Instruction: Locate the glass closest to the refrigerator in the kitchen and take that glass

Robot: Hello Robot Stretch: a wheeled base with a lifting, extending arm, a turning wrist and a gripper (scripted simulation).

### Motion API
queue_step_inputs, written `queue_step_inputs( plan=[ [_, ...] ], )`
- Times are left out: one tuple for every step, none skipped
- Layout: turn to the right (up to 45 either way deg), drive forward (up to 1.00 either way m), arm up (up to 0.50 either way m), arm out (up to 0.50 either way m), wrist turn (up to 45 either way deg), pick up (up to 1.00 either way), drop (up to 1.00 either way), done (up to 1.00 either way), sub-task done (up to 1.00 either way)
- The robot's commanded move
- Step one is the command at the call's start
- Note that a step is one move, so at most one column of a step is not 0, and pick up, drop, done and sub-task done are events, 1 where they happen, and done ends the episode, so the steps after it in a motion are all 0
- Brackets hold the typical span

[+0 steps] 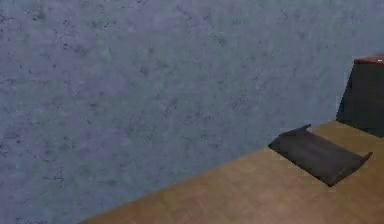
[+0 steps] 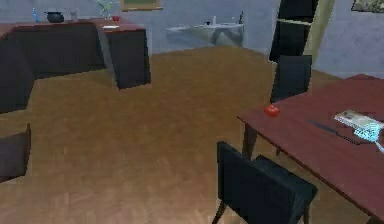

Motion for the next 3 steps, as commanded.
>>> queue_step_inputs(
  plan=[
    [-45.0, 0.00, 0.00, 0.00, 0.0, 0.00, 0.00, 0.00, 0.00],
    [-45.0, 0.00, 0.00, 0.00, 0.0, 0.00, 0.00, 0.00, 0.00],
    [-27.0, 0.00, 0.00, 0.00, 0.0, 0.00, 0.00, 0.00, 0.00]
  ],
)
